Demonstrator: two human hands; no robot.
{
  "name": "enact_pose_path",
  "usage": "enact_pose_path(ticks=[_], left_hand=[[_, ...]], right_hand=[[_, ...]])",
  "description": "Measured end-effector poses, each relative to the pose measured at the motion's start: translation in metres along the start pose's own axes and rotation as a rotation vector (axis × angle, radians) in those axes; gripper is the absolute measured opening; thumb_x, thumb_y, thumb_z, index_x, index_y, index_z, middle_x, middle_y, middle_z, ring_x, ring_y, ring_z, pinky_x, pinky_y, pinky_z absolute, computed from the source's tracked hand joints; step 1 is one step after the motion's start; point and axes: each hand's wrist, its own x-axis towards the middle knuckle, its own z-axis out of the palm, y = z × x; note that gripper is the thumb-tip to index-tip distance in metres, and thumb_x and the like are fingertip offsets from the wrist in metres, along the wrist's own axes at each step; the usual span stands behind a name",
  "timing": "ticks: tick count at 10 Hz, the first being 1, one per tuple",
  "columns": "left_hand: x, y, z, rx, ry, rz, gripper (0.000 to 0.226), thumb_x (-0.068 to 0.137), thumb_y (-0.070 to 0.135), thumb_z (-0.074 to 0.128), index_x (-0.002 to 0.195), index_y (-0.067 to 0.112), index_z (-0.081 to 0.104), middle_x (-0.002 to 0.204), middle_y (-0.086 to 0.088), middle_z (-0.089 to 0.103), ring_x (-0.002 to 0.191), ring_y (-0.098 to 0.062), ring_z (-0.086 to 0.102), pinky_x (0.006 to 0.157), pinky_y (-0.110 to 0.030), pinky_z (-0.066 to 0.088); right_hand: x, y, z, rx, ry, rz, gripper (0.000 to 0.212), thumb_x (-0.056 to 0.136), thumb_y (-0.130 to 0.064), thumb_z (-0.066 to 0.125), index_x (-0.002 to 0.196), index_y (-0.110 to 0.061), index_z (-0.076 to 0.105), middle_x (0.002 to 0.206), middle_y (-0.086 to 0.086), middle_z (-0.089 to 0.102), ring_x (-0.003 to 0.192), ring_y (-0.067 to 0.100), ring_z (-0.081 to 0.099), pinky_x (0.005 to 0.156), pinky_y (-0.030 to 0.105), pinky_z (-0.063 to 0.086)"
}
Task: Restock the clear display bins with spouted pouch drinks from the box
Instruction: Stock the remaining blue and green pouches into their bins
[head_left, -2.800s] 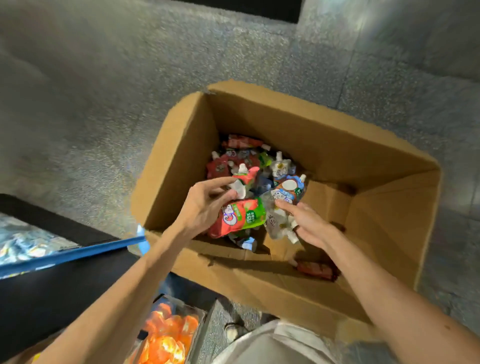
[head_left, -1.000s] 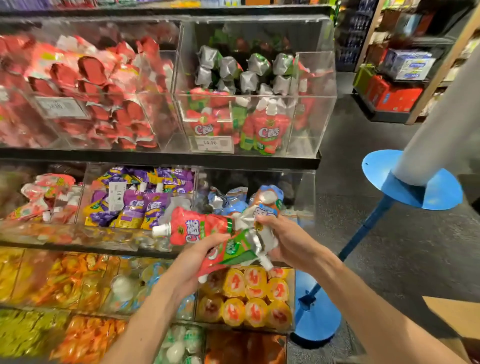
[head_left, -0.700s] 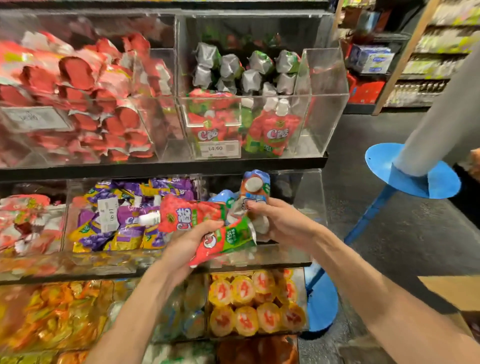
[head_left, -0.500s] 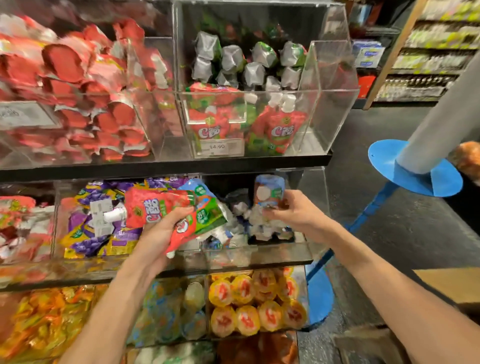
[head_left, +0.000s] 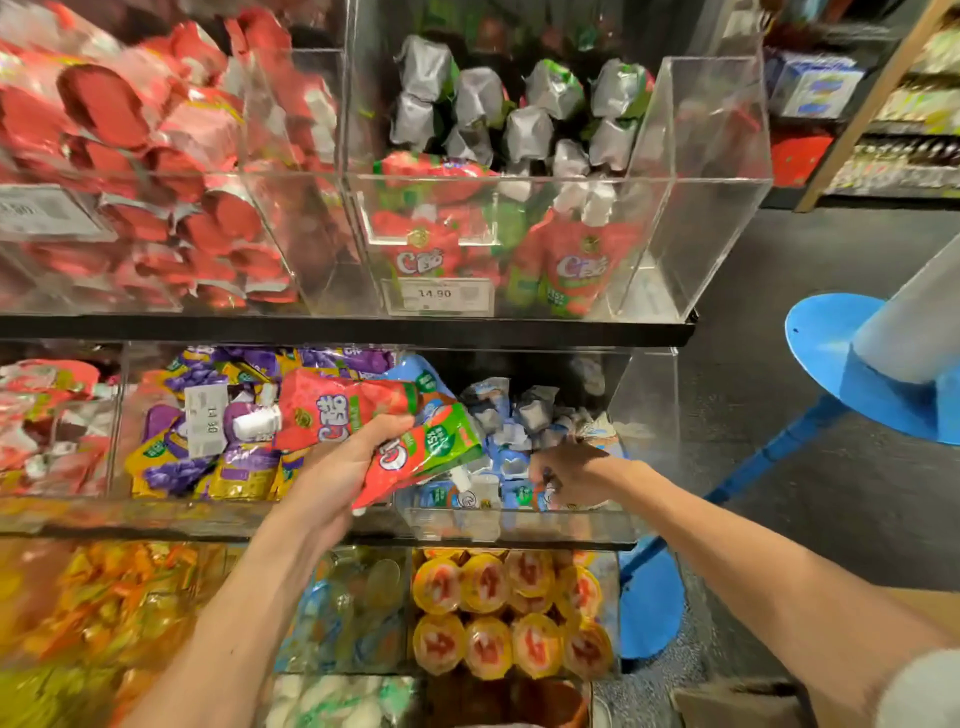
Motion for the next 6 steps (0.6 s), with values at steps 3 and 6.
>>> enact_pose_path(ticks=[3, 6], left_hand=[[-0.006, -0.007, 0.034, 0.073, -0.042, -0.053, 0.017, 0.080, 0.014, 0.077, 0.092, 0.005, 0.070, 0.071, -0.007, 0.075, 0.053, -0.015, 0.070, 0.045, -0.023, 0.054], [-0.005, -0.004, 0.054, 0.043, -0.153, -0.035, 0.029, 0.072, 0.014, 0.078, 0.099, 0.006, 0.070, 0.081, -0.010, 0.077, 0.063, -0.018, 0.073, 0.055, -0.026, 0.058]], right_hand=[[0.002, 0.012, 0.011, 0.742, 0.216, 0.075, 0.050, 0.089, -0.076, 0.030, 0.109, -0.039, 0.056, 0.071, -0.023, 0.055, 0.062, -0.018, 0.047, 0.053, -0.004, 0.032], [-0.063, 0.005, -0.063, 0.837, 0.146, -0.091, 0.037, 0.103, -0.039, 0.048, 0.116, -0.009, 0.065, 0.108, 0.012, 0.072, 0.084, 0.021, 0.068, 0.067, 0.028, 0.056]])
